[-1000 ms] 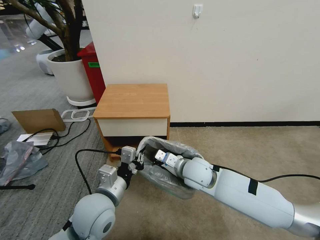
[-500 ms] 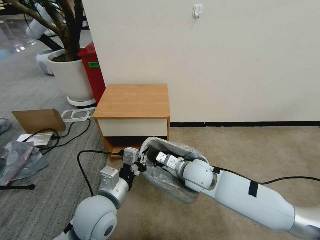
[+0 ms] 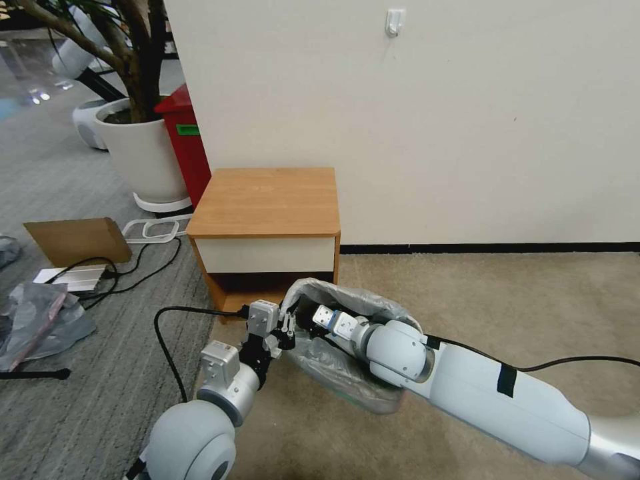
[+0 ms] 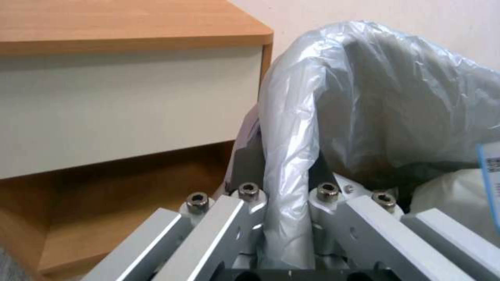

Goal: Pick up the garbage bag from the table and place it over the trash can.

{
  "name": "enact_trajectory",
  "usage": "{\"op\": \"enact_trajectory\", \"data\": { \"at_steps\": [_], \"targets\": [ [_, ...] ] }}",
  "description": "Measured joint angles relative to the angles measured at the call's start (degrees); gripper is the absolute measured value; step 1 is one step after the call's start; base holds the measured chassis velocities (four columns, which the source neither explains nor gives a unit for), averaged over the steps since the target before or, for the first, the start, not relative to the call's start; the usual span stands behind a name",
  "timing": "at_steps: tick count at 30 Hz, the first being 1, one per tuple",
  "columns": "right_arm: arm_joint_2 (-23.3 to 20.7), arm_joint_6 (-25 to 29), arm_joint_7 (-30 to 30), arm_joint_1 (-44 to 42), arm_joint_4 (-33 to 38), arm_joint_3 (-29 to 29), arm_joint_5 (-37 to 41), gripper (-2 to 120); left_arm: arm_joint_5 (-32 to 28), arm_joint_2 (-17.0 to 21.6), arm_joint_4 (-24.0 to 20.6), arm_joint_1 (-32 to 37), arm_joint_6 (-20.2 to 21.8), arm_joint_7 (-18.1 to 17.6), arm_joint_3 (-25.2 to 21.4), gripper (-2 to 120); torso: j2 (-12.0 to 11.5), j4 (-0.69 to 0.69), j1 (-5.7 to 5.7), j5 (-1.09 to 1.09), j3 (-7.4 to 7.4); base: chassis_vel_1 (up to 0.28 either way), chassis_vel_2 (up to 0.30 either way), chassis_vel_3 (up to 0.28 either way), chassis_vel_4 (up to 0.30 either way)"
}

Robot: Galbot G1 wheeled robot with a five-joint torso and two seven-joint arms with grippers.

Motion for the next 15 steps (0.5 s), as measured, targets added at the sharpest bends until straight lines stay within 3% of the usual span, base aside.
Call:
{"op": "enact_trajectory", "data": {
  "at_steps": [15],
  "targets": [
    [0.04, 0.0, 0.28, -0.61, 0.18, -0.08, -0.26, 0, 0.74, -0.49, -1.32, 2.25, -0.59, 0.44, -0.19, 4, 0.0, 0.0, 0.0, 0.0, 0.0, 0.0, 0.0, 0.0, 0.0]
  ]
}}
